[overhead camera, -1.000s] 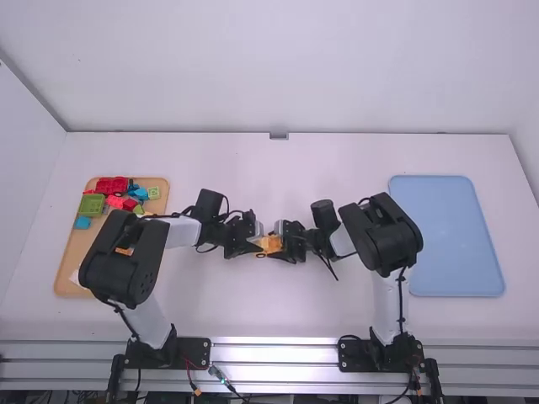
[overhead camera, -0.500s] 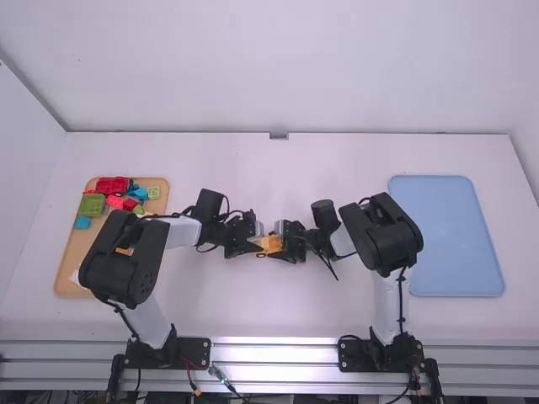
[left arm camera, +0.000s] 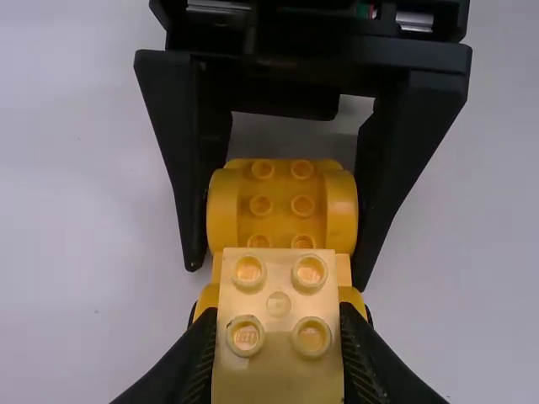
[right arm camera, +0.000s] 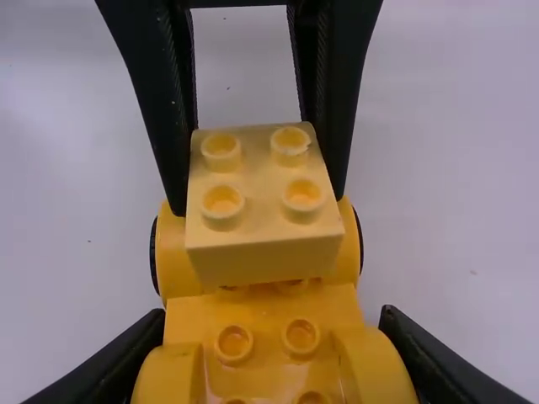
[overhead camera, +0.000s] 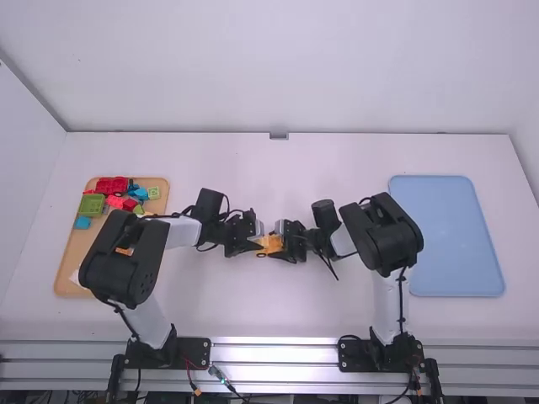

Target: Assemble lego blocks to make yellow taxi

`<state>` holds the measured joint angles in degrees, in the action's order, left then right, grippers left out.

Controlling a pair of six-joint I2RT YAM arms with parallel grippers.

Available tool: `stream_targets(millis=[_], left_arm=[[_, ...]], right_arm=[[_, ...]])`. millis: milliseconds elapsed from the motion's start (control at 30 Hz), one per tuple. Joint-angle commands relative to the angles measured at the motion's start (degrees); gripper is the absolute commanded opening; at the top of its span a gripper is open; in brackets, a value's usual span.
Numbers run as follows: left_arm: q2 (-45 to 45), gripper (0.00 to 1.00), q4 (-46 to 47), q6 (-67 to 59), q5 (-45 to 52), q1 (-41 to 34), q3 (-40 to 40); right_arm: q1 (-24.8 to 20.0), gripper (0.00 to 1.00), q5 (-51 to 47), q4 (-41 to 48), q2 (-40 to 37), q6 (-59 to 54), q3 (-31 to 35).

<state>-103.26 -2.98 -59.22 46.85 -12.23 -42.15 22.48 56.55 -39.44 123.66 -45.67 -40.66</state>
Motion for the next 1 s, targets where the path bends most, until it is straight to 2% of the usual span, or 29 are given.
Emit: stream_targets(millis=[0, 33, 67, 100, 167, 200, 233, 633, 733, 967], left_arm=[[-0.02, 0.17, 0.98, -0.13, -4.26, 0.11, 0.59], [-0.02, 0.19, 1.01, -0.13, -4.26, 0.11, 0.61], [-0.02, 0.26, 1.05, -0.15, -4.24, 0.13, 0.61], [-0.02, 0.40, 1.03, -0.15, -4.17, 0.11, 0.61], [-0.02, 0.47, 0.94, -0.20, -3.58, 0.13, 0.61], [-0.02, 0.56, 0.74, -0.17, -2.01, 0.11, 0.59], [-0.02, 0.57, 0.66, -0.20, -1.33, 0.11, 0.59], [0.00, 0.57, 4.83, -0.15, 1.11, 0.11, -2.54], [0.00, 0.41, 6.34, -0.17, 0.68, 0.11, -3.10], [0.00, 0.35, 7.30, -0.15, 0.72, 0.15, -2.69]], right_arm=[[0.07, 0.61, 0.63, 0.96, 1.18, 0.61, 0.24], [0.04, 0.61, 0.63, 0.96, 1.18, 0.61, 0.22], [0.04, 0.61, 0.63, 0.96, 1.18, 0.59, 0.24], [0.04, 0.63, 0.63, 0.96, 1.18, 0.61, 0.24], [0.07, 0.63, 0.59, 0.96, 1.18, 0.61, 0.24], [0.04, 0.63, 0.42, 0.96, 1.18, 0.61, 0.24], [0.04, 0.63, 0.44, 0.96, 1.18, 0.61, 0.24], [-0.04, 0.64, 0.44, 0.96, 1.18, 0.61, 0.24], [-0.04, 0.64, 0.44, 0.96, 1.18, 0.63, 0.22], [-0.04, 0.64, 0.44, 0.94, 1.18, 0.61, 0.22]])
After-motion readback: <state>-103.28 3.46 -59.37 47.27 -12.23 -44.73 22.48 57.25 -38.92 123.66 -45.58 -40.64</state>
